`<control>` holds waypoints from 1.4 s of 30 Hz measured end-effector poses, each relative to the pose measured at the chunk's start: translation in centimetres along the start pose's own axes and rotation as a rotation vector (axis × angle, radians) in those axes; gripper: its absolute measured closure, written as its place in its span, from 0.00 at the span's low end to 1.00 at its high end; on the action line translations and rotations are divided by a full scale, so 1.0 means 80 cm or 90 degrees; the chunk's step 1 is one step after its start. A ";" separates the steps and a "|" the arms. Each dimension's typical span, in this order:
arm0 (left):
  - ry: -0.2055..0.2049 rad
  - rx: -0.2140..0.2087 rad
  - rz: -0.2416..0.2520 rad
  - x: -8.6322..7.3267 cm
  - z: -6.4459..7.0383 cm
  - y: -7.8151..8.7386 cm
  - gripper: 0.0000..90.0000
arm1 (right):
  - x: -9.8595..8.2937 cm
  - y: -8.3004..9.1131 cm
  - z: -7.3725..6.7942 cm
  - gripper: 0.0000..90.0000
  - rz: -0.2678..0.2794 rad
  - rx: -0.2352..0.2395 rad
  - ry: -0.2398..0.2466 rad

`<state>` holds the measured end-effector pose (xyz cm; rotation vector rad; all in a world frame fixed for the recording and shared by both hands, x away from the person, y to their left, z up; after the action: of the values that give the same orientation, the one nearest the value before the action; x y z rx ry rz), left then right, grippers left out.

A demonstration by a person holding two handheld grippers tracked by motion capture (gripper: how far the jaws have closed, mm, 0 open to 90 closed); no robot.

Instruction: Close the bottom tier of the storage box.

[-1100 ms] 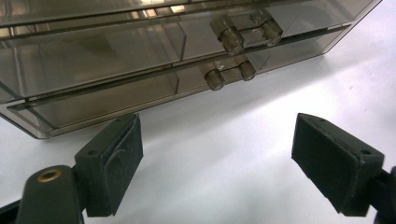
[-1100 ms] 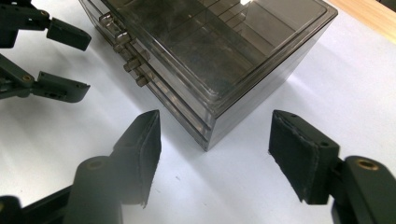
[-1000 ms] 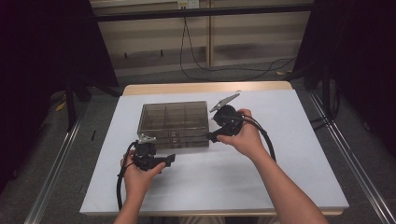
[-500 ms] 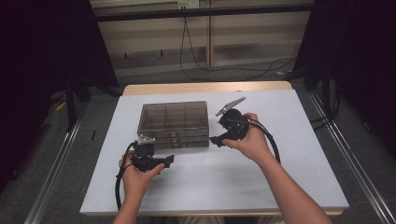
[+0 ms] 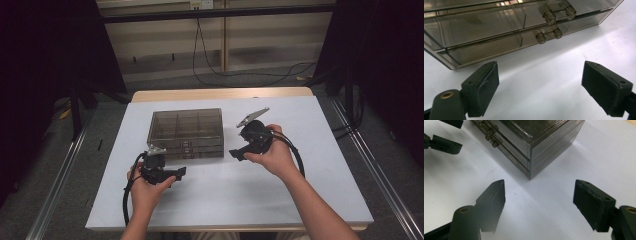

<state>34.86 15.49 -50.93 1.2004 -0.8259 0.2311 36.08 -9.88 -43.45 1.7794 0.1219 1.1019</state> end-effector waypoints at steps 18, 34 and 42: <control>-0.001 0.002 -0.001 -0.002 -0.005 0.004 0.16 | -0.026 -0.002 0.008 0.26 0.000 -0.004 -0.007; 0.002 0.002 -0.005 -0.005 -0.006 0.007 0.14 | -0.052 -0.002 0.018 0.22 -0.004 -0.007 -0.014; 0.002 0.000 -0.002 -0.008 -0.007 0.009 0.14 | -0.059 -0.003 0.022 0.21 0.000 -0.006 -0.018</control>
<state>34.30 16.43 -50.89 1.2016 -0.8207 0.2309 34.69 -13.44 -46.75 1.7858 0.1002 1.0756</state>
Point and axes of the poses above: each handheld gripper's, and its own axes: y roughly backward along the jaws, x roughly out of its top, z roughly to its right, the point moved 7 cm from there along -y, roughly forward along the jaws, and after that the axes turned 5 degrees about x, right-handed, at the moved point
